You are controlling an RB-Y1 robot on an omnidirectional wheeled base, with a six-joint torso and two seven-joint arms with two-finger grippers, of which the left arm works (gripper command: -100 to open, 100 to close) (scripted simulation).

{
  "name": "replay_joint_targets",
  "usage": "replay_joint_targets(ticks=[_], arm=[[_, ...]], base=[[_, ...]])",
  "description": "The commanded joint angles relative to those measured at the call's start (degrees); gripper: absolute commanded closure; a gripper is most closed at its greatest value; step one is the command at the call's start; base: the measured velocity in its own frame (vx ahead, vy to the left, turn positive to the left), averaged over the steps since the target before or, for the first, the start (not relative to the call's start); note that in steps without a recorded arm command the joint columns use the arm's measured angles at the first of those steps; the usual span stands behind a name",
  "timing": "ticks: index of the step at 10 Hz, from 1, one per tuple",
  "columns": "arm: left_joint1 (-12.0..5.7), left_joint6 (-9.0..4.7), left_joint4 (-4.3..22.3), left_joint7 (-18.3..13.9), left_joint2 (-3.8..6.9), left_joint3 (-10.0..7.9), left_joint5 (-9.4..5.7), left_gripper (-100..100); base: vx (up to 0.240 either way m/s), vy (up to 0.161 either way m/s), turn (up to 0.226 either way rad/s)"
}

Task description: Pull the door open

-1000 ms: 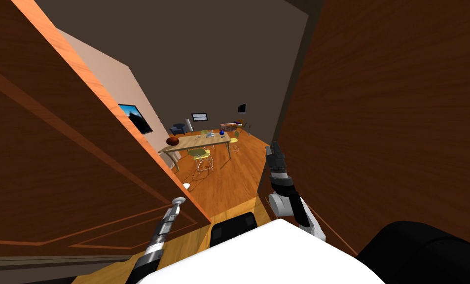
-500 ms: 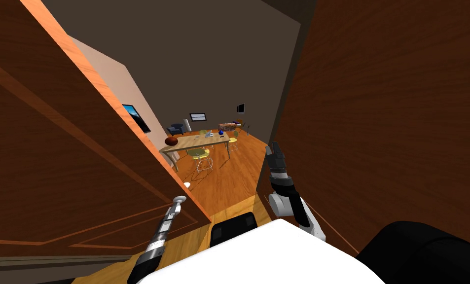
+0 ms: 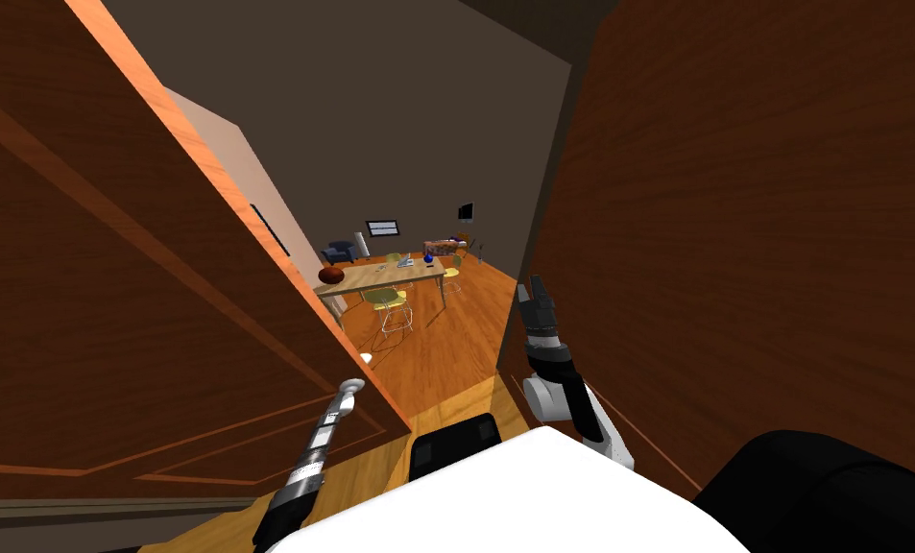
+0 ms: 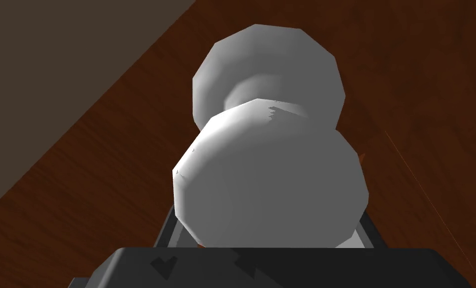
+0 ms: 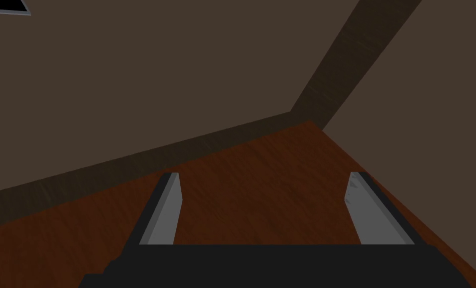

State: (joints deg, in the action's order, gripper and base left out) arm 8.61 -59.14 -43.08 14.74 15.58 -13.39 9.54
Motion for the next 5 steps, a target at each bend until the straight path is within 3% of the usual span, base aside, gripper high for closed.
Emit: replay_joint_targets(ticks=[1,4,5], arm=[[-0.51,0.01,0.6,-2.9,-0.63,1.43,-1.10,100],[-1.25,0.51,1.0,-7.1,-0.46,2.79,-3.51,100],[-1.25,0.51,1.0,-7.7,-0.46,2.79,-3.51,100]], base=[[-0.052,0.029,-0.045],[-0.067,0.024,-0.063],[-0.048,0.026,-0.033]])
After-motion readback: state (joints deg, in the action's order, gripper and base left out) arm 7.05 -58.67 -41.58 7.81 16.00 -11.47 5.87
